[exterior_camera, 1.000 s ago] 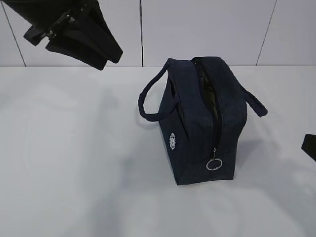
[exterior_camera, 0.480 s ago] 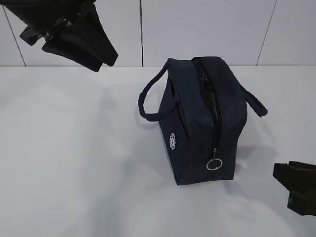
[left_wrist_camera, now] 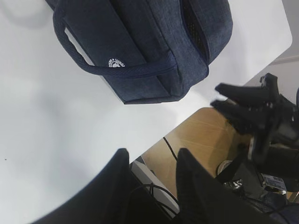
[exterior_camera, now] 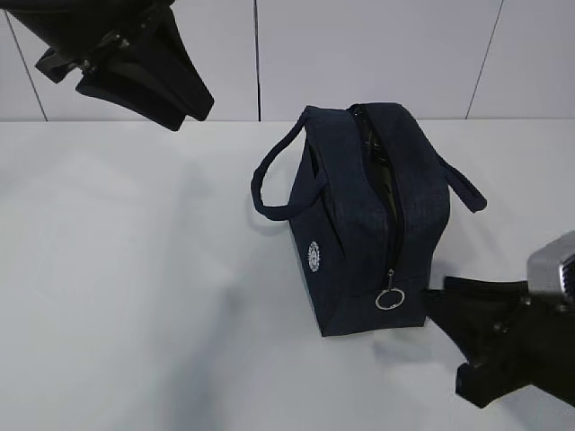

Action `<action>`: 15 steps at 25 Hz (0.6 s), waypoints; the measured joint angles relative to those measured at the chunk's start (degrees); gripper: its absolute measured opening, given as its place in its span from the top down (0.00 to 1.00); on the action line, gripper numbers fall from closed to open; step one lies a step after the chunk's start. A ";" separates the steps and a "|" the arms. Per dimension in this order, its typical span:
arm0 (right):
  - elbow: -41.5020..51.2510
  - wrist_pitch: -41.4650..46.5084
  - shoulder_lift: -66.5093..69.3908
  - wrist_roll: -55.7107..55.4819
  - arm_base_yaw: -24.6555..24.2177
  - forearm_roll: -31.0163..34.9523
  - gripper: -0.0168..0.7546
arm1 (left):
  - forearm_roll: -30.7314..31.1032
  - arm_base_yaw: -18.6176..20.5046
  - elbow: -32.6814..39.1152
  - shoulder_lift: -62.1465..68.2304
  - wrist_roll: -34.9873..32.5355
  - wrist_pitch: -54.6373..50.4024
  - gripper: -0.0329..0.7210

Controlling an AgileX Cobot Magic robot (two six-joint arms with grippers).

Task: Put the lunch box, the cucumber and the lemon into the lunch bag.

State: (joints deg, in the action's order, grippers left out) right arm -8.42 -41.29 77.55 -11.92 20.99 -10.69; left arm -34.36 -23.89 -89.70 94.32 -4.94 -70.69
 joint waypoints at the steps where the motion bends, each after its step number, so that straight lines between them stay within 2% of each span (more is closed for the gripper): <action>1: -0.11 -3.92 1.22 0.00 0.00 -4.20 0.66 | 0.00 0.00 0.00 0.00 0.00 0.00 0.63; 2: -0.11 -7.77 2.16 0.00 0.00 -7.23 0.66 | 0.00 0.00 0.00 0.00 0.00 0.00 0.63; 4: -0.20 -11.58 4.45 -0.25 0.00 -9.24 0.66 | 0.00 0.00 0.00 0.00 0.00 0.00 0.63; 11: 2.08 -21.95 12.57 -0.35 0.00 -4.78 0.66 | 0.13 0.00 0.00 0.00 0.00 0.00 0.63; 15: 2.36 -23.87 18.52 -0.35 0.00 -3.23 0.66 | 1.42 -0.10 0.00 0.00 0.00 0.00 0.63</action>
State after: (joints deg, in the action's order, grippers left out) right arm -6.06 -65.16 96.07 -12.27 20.99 -13.92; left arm -32.94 -23.99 -89.70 94.32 -4.94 -70.69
